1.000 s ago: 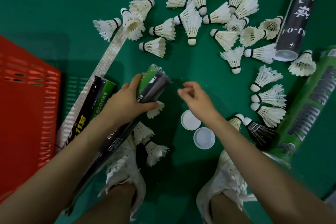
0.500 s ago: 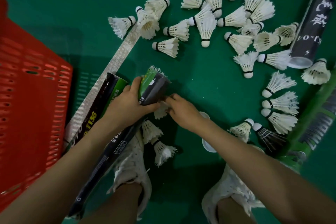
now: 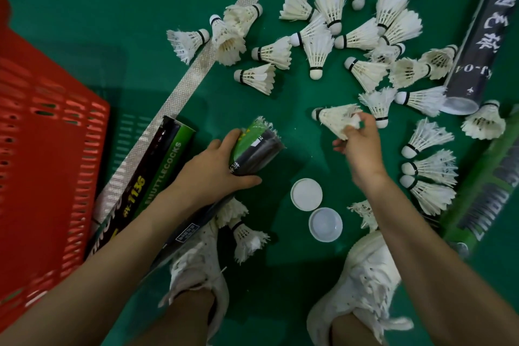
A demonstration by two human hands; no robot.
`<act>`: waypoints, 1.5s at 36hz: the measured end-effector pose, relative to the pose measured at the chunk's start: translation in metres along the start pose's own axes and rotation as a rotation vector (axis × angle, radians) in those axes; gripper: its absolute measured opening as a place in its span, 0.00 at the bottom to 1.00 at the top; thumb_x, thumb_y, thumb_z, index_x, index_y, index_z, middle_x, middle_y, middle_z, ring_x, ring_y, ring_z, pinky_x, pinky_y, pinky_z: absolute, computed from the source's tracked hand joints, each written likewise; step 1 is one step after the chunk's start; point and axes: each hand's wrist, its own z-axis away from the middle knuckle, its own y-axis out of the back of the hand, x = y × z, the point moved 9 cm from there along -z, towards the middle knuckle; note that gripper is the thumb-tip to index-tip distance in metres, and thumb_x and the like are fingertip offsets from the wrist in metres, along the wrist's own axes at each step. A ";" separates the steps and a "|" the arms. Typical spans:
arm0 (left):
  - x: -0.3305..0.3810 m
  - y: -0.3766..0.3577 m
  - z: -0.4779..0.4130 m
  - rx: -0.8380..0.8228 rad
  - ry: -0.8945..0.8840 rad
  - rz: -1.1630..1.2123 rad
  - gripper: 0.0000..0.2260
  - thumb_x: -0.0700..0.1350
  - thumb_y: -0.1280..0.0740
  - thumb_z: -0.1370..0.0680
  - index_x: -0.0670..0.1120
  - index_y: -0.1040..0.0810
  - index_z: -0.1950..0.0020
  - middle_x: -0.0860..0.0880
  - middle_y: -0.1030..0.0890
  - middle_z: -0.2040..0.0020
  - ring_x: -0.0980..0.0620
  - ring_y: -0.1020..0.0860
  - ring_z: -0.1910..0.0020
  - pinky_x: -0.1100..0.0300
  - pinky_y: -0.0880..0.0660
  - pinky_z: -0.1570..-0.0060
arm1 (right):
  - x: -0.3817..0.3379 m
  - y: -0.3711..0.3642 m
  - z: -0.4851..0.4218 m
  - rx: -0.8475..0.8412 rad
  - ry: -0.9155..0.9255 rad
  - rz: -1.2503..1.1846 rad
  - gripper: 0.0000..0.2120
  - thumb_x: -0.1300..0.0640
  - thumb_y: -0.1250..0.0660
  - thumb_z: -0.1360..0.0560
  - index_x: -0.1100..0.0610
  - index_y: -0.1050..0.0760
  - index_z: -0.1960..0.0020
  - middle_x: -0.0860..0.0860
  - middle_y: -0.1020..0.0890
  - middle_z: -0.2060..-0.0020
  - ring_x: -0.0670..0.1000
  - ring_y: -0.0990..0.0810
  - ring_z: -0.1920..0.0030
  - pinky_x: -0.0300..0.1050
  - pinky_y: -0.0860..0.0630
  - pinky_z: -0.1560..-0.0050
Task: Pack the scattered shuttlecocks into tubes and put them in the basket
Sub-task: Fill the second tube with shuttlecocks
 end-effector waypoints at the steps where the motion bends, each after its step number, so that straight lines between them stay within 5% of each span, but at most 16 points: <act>1: 0.004 0.000 0.000 -0.002 -0.009 -0.001 0.45 0.66 0.30 0.31 0.57 0.51 0.23 0.45 0.32 0.31 0.41 0.25 0.40 0.47 0.25 0.42 | -0.001 -0.001 -0.001 -0.013 -0.025 -0.040 0.14 0.64 0.47 0.19 0.51 0.35 0.38 0.50 0.25 0.55 0.48 0.27 0.68 0.43 0.26 0.64; 8: 0.021 -0.004 0.001 -0.018 -0.065 0.019 0.45 0.66 0.29 0.33 0.59 0.50 0.23 0.46 0.31 0.32 0.43 0.26 0.39 0.48 0.27 0.40 | -0.023 -0.044 0.027 -0.450 -0.054 0.105 0.17 0.65 0.47 0.20 0.54 0.28 0.36 0.52 0.24 0.64 0.46 0.28 0.69 0.39 0.27 0.64; 12: 0.028 -0.006 0.004 -0.026 -0.093 0.021 0.45 0.66 0.29 0.33 0.60 0.50 0.24 0.47 0.30 0.33 0.44 0.26 0.38 0.48 0.28 0.39 | -0.030 -0.055 0.039 -0.515 0.009 0.274 0.16 0.55 0.48 0.17 0.51 0.28 0.33 0.49 0.21 0.45 0.47 0.24 0.48 0.41 0.25 0.49; 15: 0.029 -0.005 0.005 -0.021 -0.095 0.024 0.45 0.66 0.29 0.33 0.60 0.50 0.24 0.47 0.30 0.33 0.44 0.26 0.38 0.48 0.28 0.39 | -0.039 -0.053 0.044 -0.476 0.079 0.177 0.21 0.43 0.52 0.18 0.46 0.31 0.30 0.45 0.26 0.36 0.46 0.30 0.34 0.46 0.37 0.29; 19: 0.030 -0.004 0.006 -0.023 -0.106 0.042 0.45 0.66 0.29 0.33 0.60 0.50 0.23 0.48 0.31 0.32 0.45 0.27 0.38 0.49 0.28 0.38 | -0.048 -0.064 0.060 -0.571 0.176 0.068 0.28 0.26 0.56 0.28 0.31 0.34 0.33 0.41 0.34 0.28 0.44 0.39 0.27 0.53 0.48 0.24; 21: 0.030 -0.001 0.007 -0.010 -0.108 0.067 0.45 0.66 0.28 0.33 0.60 0.49 0.23 0.48 0.31 0.31 0.46 0.27 0.37 0.48 0.28 0.38 | -0.050 -0.067 0.064 -0.583 0.204 0.093 0.37 0.20 0.53 0.35 0.33 0.35 0.31 0.41 0.35 0.27 0.41 0.39 0.28 0.43 0.45 0.27; 25: 0.031 -0.001 0.008 -0.002 -0.123 0.083 0.45 0.66 0.28 0.34 0.60 0.49 0.23 0.48 0.30 0.32 0.46 0.26 0.38 0.48 0.28 0.39 | -0.060 -0.062 0.065 -0.487 0.316 0.179 0.32 0.31 0.39 0.30 0.44 0.31 0.31 0.43 0.29 0.32 0.39 0.32 0.34 0.36 0.37 0.33; 29: 0.031 0.000 0.008 0.006 -0.132 0.088 0.45 0.66 0.28 0.33 0.59 0.49 0.23 0.48 0.30 0.32 0.46 0.26 0.38 0.48 0.28 0.39 | -0.066 -0.063 0.065 -0.482 0.369 0.221 0.21 0.44 0.41 0.22 0.48 0.29 0.31 0.40 0.26 0.37 0.26 0.32 0.42 0.18 0.38 0.44; 32: 0.029 0.005 0.008 0.026 -0.133 0.117 0.45 0.66 0.27 0.34 0.60 0.49 0.24 0.49 0.31 0.31 0.46 0.26 0.39 0.48 0.27 0.39 | -0.070 -0.065 0.067 -0.521 0.378 0.191 0.18 0.48 0.46 0.18 0.46 0.32 0.30 0.40 0.29 0.32 0.33 0.33 0.34 0.23 0.41 0.37; 36: 0.025 0.016 0.005 0.083 -0.109 0.061 0.45 0.67 0.29 0.34 0.58 0.47 0.24 0.49 0.30 0.31 0.46 0.25 0.39 0.48 0.26 0.41 | -0.051 -0.098 0.093 -0.753 0.252 0.216 0.24 0.34 0.53 0.23 0.33 0.40 0.28 0.42 0.37 0.26 0.41 0.38 0.29 0.39 0.43 0.31; 40: 0.006 0.015 0.004 0.082 -0.020 0.000 0.46 0.68 0.30 0.34 0.58 0.49 0.23 0.48 0.29 0.31 0.46 0.25 0.39 0.50 0.26 0.42 | -0.043 -0.112 0.098 -0.789 0.190 0.167 0.29 0.30 0.57 0.27 0.34 0.40 0.28 0.37 0.38 0.28 0.32 0.39 0.33 0.34 0.46 0.33; 45: -0.026 0.018 0.000 0.089 0.104 -0.003 0.47 0.67 0.30 0.32 0.56 0.51 0.22 0.44 0.30 0.32 0.42 0.27 0.38 0.49 0.27 0.42 | -0.024 -0.097 0.068 -0.427 0.233 0.302 0.19 0.47 0.41 0.21 0.56 0.30 0.34 0.51 0.25 0.38 0.45 0.27 0.42 0.41 0.31 0.39; 49: -0.048 0.019 0.004 0.082 0.162 0.019 0.47 0.66 0.29 0.32 0.55 0.52 0.22 0.43 0.33 0.29 0.41 0.28 0.36 0.48 0.28 0.41 | 0.016 -0.119 0.081 -0.675 0.163 0.547 0.16 0.51 0.33 0.24 0.58 0.28 0.41 0.47 0.22 0.55 0.48 0.23 0.51 0.48 0.25 0.43; 54: -0.066 0.019 0.013 0.078 0.194 0.038 0.48 0.65 0.28 0.33 0.55 0.51 0.22 0.43 0.33 0.28 0.40 0.28 0.35 0.47 0.28 0.40 | 0.053 -0.154 0.120 -0.931 0.170 0.856 0.30 0.42 0.30 0.28 0.57 0.36 0.34 0.52 0.25 0.43 0.51 0.25 0.46 0.45 0.26 0.47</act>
